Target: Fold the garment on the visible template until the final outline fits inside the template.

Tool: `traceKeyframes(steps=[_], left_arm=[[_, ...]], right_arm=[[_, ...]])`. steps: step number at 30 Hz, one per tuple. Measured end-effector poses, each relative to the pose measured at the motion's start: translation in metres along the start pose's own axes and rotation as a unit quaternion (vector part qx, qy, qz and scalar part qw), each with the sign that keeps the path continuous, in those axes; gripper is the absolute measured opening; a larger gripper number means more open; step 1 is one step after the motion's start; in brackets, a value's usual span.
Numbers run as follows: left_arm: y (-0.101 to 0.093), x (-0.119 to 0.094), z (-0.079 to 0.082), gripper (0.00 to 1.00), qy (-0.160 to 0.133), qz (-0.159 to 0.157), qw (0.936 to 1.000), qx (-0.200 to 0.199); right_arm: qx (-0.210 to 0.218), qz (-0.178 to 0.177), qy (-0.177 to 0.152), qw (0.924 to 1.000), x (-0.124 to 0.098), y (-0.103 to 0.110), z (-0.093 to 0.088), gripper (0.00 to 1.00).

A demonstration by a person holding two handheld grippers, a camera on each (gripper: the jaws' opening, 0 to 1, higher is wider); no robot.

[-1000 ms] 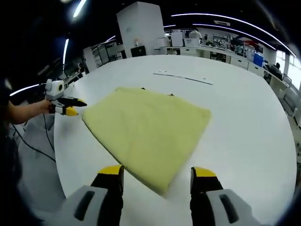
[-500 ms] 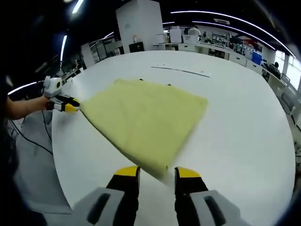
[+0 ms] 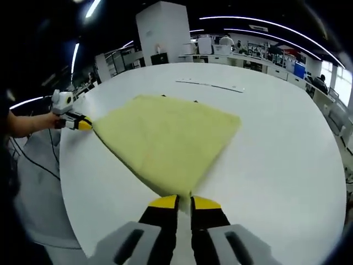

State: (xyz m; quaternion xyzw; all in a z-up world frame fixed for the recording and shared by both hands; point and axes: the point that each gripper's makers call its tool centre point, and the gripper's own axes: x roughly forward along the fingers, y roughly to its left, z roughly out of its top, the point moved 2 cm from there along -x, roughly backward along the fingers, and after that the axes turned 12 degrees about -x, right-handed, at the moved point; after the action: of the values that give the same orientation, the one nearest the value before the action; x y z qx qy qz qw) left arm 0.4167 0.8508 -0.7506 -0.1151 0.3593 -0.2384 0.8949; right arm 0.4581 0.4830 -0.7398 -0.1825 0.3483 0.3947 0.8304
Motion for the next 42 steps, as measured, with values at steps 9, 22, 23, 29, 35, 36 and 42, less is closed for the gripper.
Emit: traceKeyframes(steps=[9,22,23,29,35,36,42], left_arm=[[0.0,-0.001,-0.001,0.0,-0.001,-0.003,1.0,0.0],[0.0,-0.005,-0.005,0.0,0.005,0.003,0.9999,-0.012],[0.0,-0.006,-0.006,0.0,0.005,0.003,0.9999,-0.013],[-0.002,-0.011,-0.01,0.0,0.012,0.001,0.9999,-0.01],[-0.006,-0.014,-0.015,0.0,0.021,0.0,0.9998,0.005],[-0.006,-0.015,-0.016,0.0,0.023,0.001,0.9997,0.008],[-0.007,-0.018,-0.02,0.0,0.027,0.004,0.9995,0.018]], right_arm=[[-0.007,-0.001,-0.004,1.0,0.0,0.001,0.002,0.0],[-0.011,0.011,0.003,0.9999,-0.004,0.006,-0.005,0.0],[-0.011,0.012,0.004,0.9999,-0.004,0.007,-0.005,0.0],[-0.023,0.016,0.009,0.9996,-0.007,0.008,-0.012,0.0],[-0.022,0.019,0.011,0.9995,-0.011,0.01,-0.018,0.0],[-0.022,0.019,0.011,0.9995,-0.011,0.011,-0.019,0.0],[-0.027,0.024,0.016,0.9992,-0.013,0.017,-0.023,0.0]])
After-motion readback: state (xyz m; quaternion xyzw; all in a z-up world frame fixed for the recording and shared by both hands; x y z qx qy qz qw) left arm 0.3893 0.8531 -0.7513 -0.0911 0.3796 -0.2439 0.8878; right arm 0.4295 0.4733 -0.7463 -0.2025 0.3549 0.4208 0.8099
